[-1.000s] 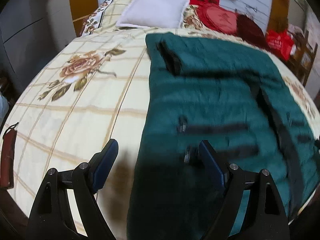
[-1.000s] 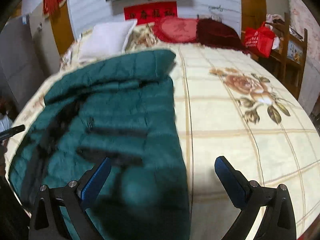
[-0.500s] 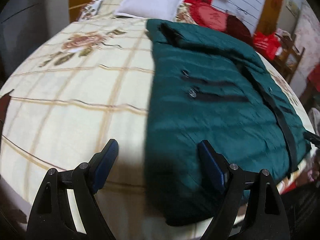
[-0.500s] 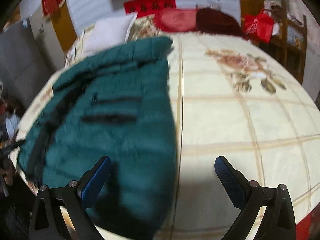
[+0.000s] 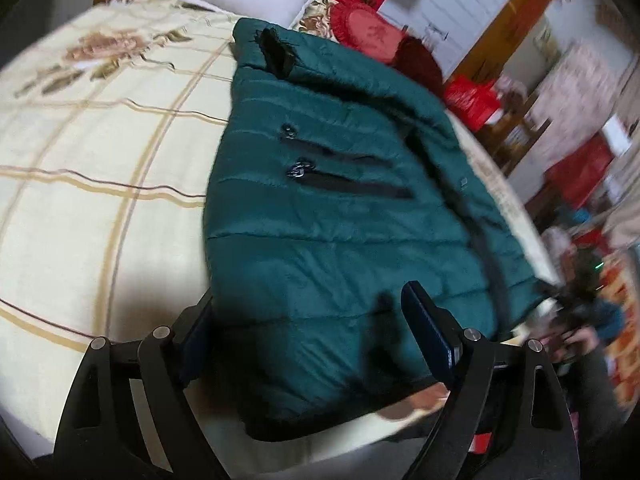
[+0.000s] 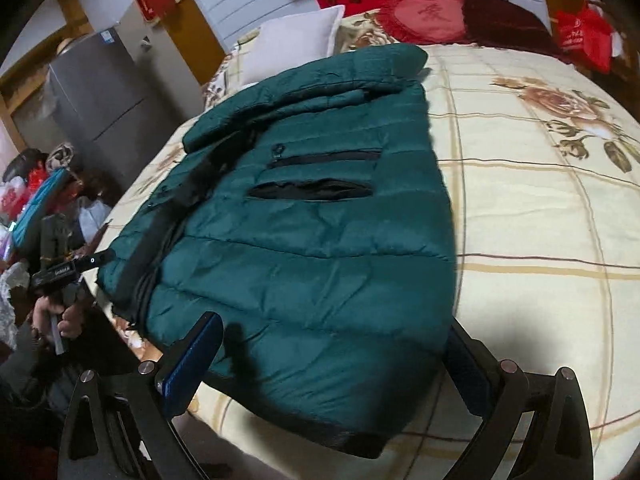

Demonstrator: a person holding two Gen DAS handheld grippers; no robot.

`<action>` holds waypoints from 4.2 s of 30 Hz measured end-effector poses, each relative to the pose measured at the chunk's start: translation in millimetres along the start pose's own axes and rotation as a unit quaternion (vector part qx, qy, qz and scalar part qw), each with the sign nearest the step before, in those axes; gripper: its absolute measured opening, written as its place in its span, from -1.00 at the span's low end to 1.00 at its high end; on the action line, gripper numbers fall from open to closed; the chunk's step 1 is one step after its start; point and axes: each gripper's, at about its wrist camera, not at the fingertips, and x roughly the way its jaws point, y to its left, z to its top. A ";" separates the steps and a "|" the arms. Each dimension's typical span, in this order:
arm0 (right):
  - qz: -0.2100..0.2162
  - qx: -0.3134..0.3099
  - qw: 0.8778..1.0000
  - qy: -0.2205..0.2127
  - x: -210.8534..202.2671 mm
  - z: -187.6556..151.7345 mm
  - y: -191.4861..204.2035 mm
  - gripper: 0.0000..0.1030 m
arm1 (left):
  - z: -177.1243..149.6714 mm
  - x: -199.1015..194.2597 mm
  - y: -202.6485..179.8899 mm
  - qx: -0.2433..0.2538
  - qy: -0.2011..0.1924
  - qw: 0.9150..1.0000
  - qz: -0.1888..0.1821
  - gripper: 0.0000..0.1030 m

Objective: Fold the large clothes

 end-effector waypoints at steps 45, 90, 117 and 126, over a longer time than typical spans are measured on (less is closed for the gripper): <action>0.052 0.018 0.998 -0.006 11.2 5.9 7.3 1.00 | 2.1 1.1 2.8 -0.047 0.002 0.998 -0.036 0.57; 0.029 0.060 0.979 -0.194 -130.1 -58.1 70.9 -0.68 | -44.9 -146.8 -14.5 -0.087 -0.126 0.988 -0.028 -0.83; -0.097 0.140 0.947 -0.271 0.5 185.6 13.3 -0.69 | 202.7 4.4 2.2 -0.094 -0.191 0.974 0.079 -0.82; -0.148 0.128 0.960 -0.202 88.0 213.2 -23.8 -0.68 | 220.2 87.6 25.4 -0.067 -0.164 0.975 0.134 -0.72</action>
